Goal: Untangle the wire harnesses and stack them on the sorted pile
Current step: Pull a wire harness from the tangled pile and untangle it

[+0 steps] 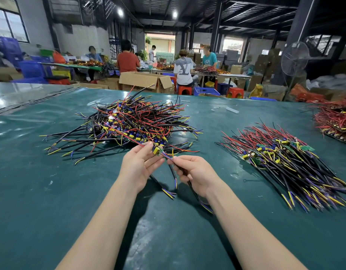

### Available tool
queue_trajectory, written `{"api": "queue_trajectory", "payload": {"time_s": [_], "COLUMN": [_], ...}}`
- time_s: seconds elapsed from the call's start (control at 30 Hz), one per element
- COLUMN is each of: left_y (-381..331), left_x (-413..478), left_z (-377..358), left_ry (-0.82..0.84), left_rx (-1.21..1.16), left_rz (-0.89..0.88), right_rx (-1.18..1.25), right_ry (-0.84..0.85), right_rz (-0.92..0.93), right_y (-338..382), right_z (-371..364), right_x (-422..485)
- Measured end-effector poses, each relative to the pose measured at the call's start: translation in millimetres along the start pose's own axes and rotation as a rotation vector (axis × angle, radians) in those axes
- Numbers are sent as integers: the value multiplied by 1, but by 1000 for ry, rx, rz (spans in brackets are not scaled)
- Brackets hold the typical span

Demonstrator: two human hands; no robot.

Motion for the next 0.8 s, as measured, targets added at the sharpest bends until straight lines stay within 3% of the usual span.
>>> {"api": "queue_trajectory", "payload": {"time_s": [0.23, 0.33, 0.6, 0.8], "left_y": [-1, -1, 2, 2], "left_x": [-6, -9, -9, -9], "left_z": [-3, -9, -10, -5], "left_ry": [-129, -76, -31, -162], "left_rx": [81, 199, 145, 277], "left_rz": [-119, -166, -35, -85], "right_rx": [-98, -94, -123, -695], "right_ry": [-149, -230, -265, -302], "right_rz": [-115, -135, -69, 226], "right_y": [-1, -1, -1, 11], "right_z": [3, 3, 7, 1], "right_x": [-4, -4, -5, -4]}}
Point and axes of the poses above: each hand's wrist, its own x-axis towards the middle knuckle, its own z-axis out of the back of the hand, y = z × x, the point moved 5 cm from there along x, towards the middle knuckle, and after that the axes turned 1 degree about z, right-handed, at the moved point
